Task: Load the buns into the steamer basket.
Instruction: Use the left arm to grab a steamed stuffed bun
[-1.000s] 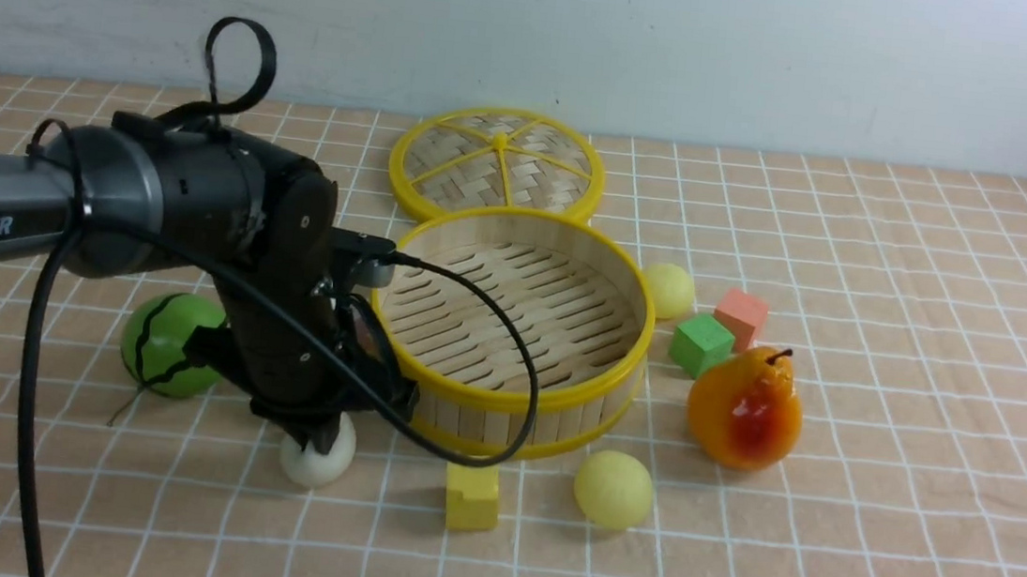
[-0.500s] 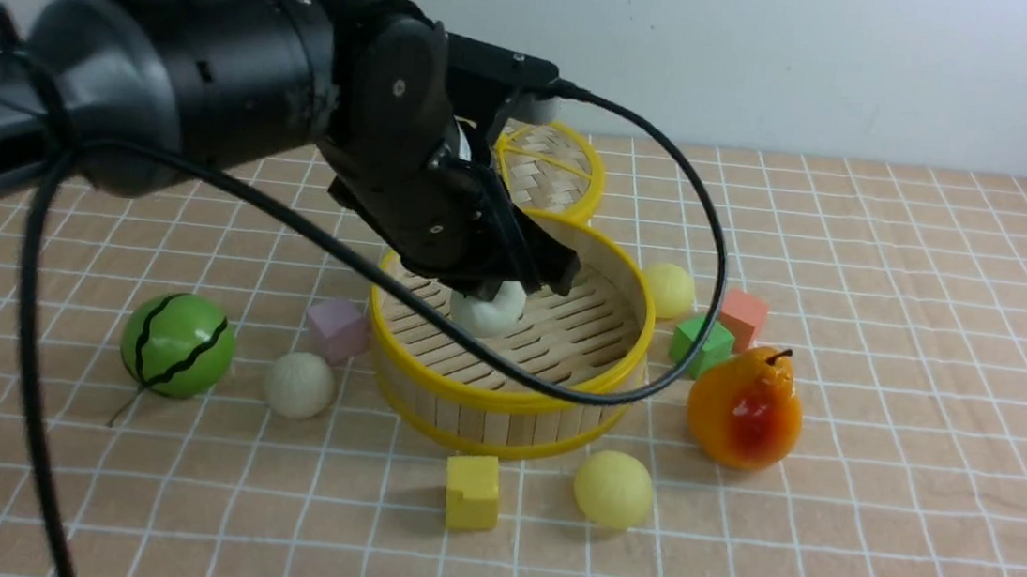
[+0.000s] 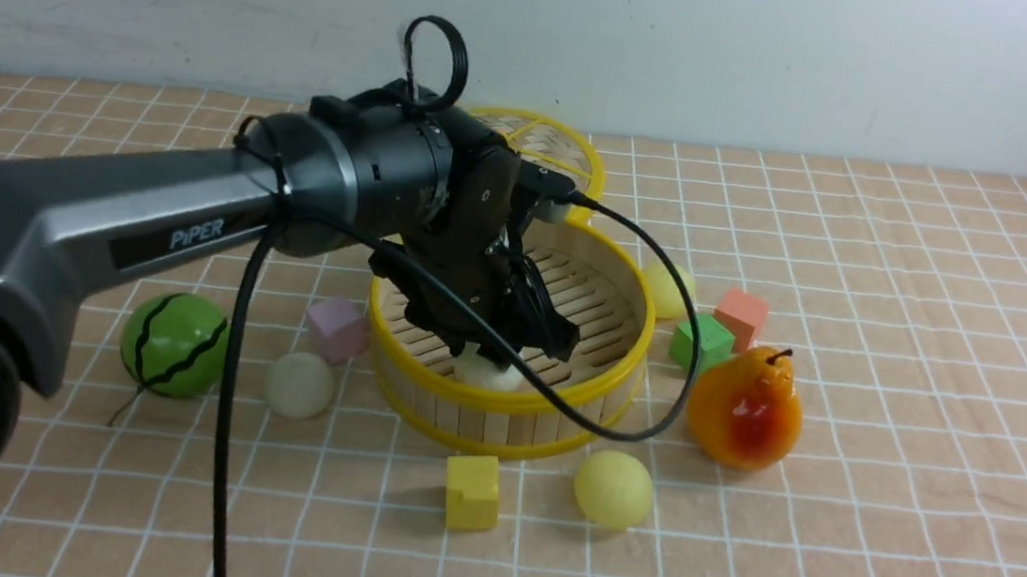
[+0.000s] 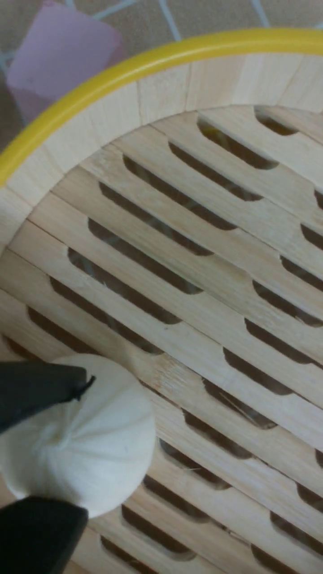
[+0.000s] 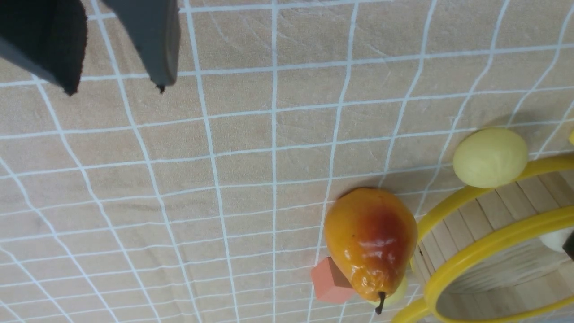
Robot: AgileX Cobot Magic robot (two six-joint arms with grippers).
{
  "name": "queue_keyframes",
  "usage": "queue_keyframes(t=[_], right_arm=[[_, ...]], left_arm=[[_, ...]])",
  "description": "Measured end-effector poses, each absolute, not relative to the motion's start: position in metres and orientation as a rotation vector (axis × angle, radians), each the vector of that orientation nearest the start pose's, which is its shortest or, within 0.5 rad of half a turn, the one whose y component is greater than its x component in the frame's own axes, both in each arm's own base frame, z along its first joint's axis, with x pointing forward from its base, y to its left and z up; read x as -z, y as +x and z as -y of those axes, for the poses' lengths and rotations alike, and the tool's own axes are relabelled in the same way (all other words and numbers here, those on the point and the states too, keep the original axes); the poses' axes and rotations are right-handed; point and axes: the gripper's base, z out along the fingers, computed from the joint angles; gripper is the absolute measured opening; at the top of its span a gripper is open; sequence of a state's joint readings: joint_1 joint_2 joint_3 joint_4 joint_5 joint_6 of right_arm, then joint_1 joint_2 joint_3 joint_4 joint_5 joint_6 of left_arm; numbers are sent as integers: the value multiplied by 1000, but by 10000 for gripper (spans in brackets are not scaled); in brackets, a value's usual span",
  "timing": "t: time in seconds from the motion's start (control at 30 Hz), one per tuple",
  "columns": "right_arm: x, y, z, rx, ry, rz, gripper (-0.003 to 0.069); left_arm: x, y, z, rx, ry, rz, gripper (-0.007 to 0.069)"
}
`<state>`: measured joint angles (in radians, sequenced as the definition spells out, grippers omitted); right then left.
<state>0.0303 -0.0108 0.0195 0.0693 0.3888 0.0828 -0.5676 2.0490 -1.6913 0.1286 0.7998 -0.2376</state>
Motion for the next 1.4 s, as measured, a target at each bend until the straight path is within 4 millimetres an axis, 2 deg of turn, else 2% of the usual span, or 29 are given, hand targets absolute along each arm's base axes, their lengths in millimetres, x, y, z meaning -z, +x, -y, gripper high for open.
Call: queue_keyframes(t=[0.03, 0.07, 0.1, 0.2, 0.27, 0.3, 0.33, 0.37, 0.43, 0.5, 0.6, 0.67, 1.1, 1.3, 1.4], right_arm=[[-172, 52, -4, -146, 92, -1881, 239], [-172, 52, -4, -146, 92, -1881, 239], [-172, 52, -4, -146, 92, -1881, 239], [-172, 52, -4, -146, 92, -1881, 239], [-172, 52, -4, -146, 92, -1881, 239], [-172, 52, -4, -146, 92, -1881, 239], [-172, 52, -4, -146, 92, -1881, 239], [-172, 52, -4, -146, 92, -1881, 239], [-172, 52, -4, -146, 92, -1881, 239], [-172, 52, -4, -146, 92, -1881, 239], [-172, 52, -4, -146, 92, -1881, 239], [-172, 52, -4, -146, 92, -1881, 241], [-172, 52, -4, -146, 92, -1881, 241], [-172, 52, -4, -146, 92, -1881, 241], [-172, 52, -4, -146, 92, -1881, 241]], left_arm=[[-243, 386, 236, 125, 499, -2582, 419], [-247, 385, 235, 127, 494, -2580, 419], [-269, 379, 230, 128, 479, -2565, 454], [-316, 357, 209, 93, 453, -2559, 474], [-326, 349, 190, 56, 417, -2608, 462], [-325, 345, 176, 29, 384, -2653, 442], [-322, 344, 171, 16, 372, -2673, 435], [-311, 342, 157, -15, 338, -2736, 411], [-293, 344, 145, -38, 314, -2792, 368], [-257, 347, 131, -37, 322, -2845, 298], [-242, 355, 130, 7, 344, -2806, 250], [-237, 362, 131, 27, 350, -2761, 244], [-199, 391, 123, -30, 372, -2693, 288], [-191, 396, 124, -32, 384, -2671, 285], [-190, 396, 124, -28, 372, -2673, 236]])
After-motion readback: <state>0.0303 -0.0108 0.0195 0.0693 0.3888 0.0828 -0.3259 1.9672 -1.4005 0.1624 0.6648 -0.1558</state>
